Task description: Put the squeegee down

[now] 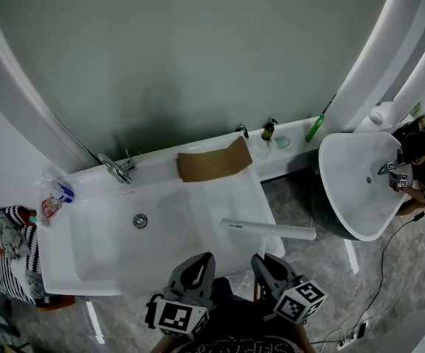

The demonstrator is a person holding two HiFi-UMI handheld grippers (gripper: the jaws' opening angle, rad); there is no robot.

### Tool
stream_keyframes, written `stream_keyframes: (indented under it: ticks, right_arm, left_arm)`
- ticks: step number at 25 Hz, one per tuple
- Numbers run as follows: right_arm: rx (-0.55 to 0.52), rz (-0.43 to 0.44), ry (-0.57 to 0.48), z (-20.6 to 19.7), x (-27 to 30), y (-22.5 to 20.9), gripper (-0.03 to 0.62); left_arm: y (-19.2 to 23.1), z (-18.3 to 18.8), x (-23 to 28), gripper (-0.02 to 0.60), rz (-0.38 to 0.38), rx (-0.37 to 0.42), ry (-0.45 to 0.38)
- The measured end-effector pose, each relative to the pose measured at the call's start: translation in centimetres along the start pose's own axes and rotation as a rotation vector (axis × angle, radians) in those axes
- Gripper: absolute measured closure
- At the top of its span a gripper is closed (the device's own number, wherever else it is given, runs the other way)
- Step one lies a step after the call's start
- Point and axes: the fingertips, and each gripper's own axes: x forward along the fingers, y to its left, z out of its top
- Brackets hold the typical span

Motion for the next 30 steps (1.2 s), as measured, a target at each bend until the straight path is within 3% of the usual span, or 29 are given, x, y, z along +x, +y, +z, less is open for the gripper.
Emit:
stream_keyframes:
  ticks: [6, 11, 21, 30]
  right_arm:
    - [0.003, 0.032, 0.015, 0.0, 1.9, 0.9, 0.539]
    - [0.03, 0.051, 0.044, -1.0, 4.9, -0.6, 0.54]
    - [0.111, 0.065, 0.101, -0.4, 12.6, -6.4, 0.54]
    - [0.137, -0.018, 0.201, -2.4, 17.9, -12.4, 0.54]
  left_arm:
    - [1.5, 0.9, -0.6, 0.575, 0.015, 0.0, 0.024]
    - [2.9, 1.1, -1.0, 0.577, 0.027, 0.002, -0.015]
    - [6.3, 2.6, -2.0, 0.577, 0.102, 0.018, -0.055]
    - [8.4, 3.1, -2.5, 0.577, 0.181, -0.003, -0.059]
